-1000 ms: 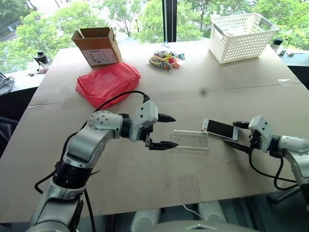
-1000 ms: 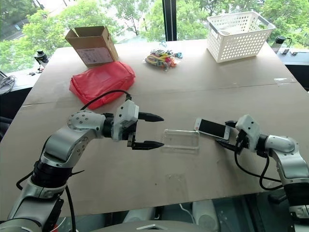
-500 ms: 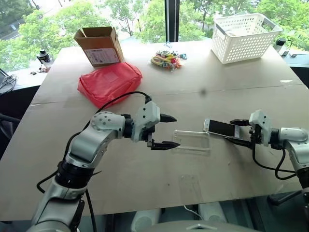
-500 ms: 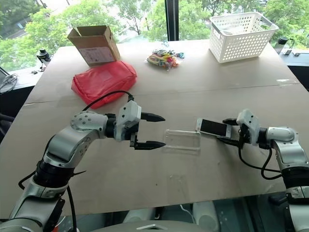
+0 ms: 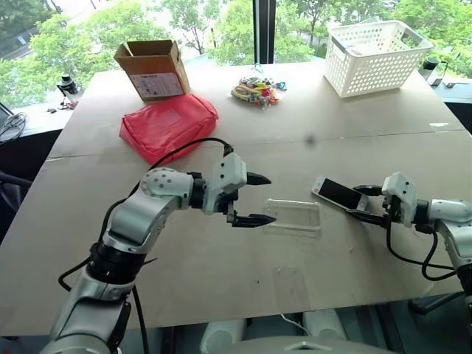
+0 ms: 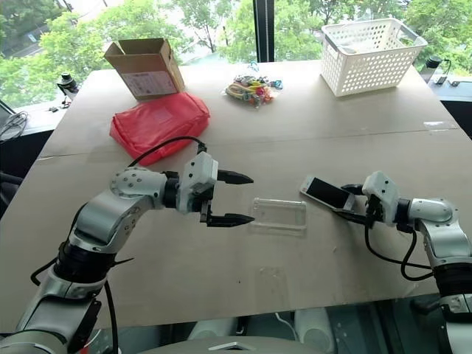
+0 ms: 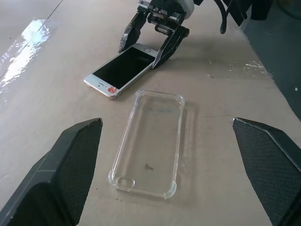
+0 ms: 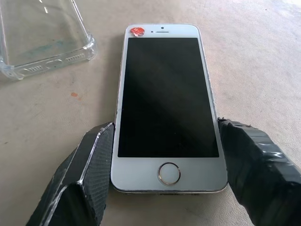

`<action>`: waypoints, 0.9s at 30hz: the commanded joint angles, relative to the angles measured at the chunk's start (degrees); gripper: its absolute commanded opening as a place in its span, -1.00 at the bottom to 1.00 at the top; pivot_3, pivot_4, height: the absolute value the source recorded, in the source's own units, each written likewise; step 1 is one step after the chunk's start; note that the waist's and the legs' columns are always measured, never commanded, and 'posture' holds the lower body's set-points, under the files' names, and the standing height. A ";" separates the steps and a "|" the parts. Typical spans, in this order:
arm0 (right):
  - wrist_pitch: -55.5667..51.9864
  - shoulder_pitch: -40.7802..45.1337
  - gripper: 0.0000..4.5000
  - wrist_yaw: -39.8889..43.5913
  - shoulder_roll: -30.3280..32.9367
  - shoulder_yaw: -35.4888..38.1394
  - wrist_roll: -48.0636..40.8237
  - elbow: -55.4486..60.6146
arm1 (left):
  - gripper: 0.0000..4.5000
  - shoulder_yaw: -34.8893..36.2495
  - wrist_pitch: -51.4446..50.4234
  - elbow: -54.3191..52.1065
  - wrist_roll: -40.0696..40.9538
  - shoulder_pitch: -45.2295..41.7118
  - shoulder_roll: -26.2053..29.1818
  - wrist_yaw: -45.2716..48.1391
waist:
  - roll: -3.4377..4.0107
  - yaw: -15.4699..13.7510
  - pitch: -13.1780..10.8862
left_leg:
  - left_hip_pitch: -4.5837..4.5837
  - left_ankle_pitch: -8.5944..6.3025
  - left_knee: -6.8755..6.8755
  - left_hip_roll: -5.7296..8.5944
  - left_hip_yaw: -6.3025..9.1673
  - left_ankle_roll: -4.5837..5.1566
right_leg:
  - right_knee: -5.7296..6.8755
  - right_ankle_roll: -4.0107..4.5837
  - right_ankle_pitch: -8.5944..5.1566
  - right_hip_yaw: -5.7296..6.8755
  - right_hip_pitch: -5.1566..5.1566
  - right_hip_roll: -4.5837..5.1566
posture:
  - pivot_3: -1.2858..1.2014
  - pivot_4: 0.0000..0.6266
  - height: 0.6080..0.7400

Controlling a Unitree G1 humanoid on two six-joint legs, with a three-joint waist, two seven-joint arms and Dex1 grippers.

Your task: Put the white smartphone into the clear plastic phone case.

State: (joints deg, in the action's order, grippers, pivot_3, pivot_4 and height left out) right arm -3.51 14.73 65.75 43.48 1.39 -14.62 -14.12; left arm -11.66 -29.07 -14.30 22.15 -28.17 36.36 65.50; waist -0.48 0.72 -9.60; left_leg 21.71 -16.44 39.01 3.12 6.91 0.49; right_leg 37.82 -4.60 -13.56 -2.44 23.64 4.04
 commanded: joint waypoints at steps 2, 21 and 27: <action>-7.91 -0.12 0.29 1.04 3.01 2.97 -6.35 14.82 | 1.00 1.49 3.01 1.93 -1.15 -2.70 -2.16 -3.06 | 0.09 0.12 -0.06 | 0.02 0.01 0.00 0.00 0.01 -0.01 | 0.00 0.00 0.00 0.00 0.01 0.01 | 0.03 -0.52 1.00; -6.81 0.67 0.29 3.41 5.55 -7.15 0.81 23.39 | -0.85 -6.03 8.73 10.68 -8.34 -8.44 -10.23 -3.02 | 0.06 0.09 -0.08 | 0.09 0.08 0.02 0.05 0.04 -0.14 | -0.07 -0.02 0.00 0.05 0.04 0.02 | 0.03 -0.52 1.00; -7.22 1.62 0.29 3.83 5.71 -8.66 2.63 23.49 | -0.96 -10.38 10.57 12.90 -11.61 -7.53 -10.87 -1.96 | 0.05 0.06 -0.09 | 0.10 0.08 0.02 0.06 0.03 -0.14 | -0.09 -0.02 0.00 0.05 0.03 0.03 | 0.03 -0.52 1.00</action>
State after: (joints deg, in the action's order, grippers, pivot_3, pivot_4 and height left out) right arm -11.05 15.03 69.38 48.52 -7.45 -12.14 8.33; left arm -21.39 -20.33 -1.33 11.30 -35.67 25.81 63.38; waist -0.43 0.79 -9.68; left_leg 21.82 -16.36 39.04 3.19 6.93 0.36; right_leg 37.74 -4.62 -13.55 -2.39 23.68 4.06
